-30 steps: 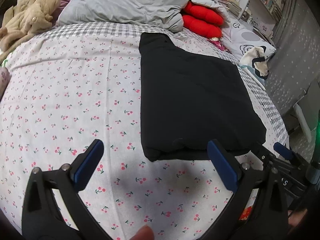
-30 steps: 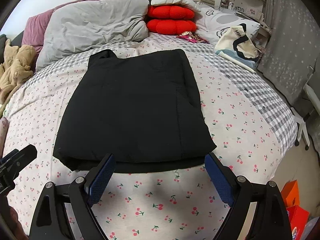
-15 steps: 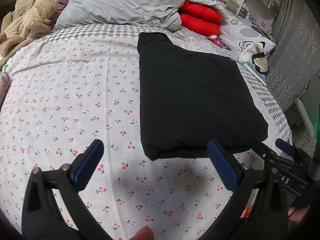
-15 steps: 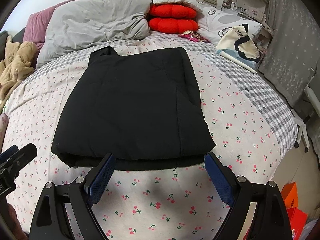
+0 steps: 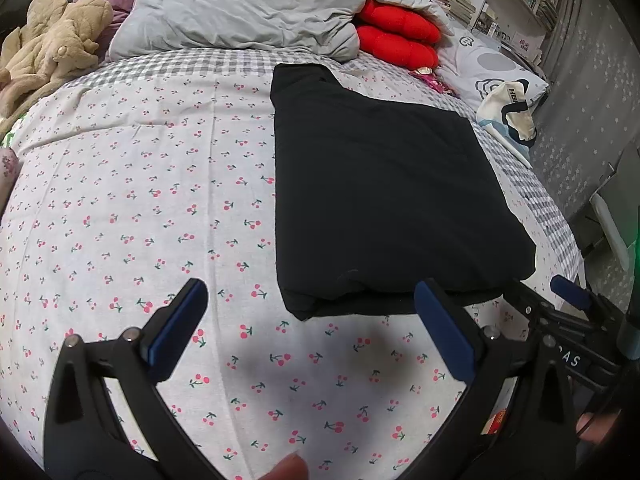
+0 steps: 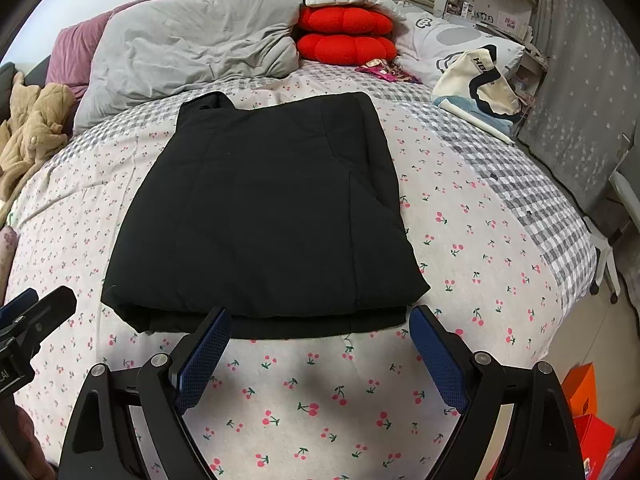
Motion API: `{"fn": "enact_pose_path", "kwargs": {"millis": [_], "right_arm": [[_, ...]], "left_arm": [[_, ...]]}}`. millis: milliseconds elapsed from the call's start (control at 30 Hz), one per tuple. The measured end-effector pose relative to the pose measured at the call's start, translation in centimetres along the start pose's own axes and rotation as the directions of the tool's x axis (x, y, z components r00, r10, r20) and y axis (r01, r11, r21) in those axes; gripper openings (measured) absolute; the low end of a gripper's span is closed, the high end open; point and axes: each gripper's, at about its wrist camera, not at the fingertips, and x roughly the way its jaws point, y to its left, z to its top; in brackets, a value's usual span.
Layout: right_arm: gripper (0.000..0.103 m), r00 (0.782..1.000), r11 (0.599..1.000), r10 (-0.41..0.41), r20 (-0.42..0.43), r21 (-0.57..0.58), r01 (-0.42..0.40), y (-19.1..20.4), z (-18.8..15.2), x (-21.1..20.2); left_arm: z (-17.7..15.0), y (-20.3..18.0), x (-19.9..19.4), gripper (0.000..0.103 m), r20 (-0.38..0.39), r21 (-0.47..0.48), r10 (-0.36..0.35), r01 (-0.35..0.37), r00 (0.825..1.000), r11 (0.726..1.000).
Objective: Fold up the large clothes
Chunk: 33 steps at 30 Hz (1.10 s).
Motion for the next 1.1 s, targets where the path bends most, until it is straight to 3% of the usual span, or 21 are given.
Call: {"fn": "enact_pose_path", "kwargs": {"millis": [1100], "right_arm": [[0.092,1.0,1.0,-0.002,-0.002,-0.009,0.002,-0.08,-0.01,0.1]], "left_arm": [[-0.24,-0.23,0.12,0.103,-0.016,0.018,-0.002,0.002,1.0,1.0]]}}
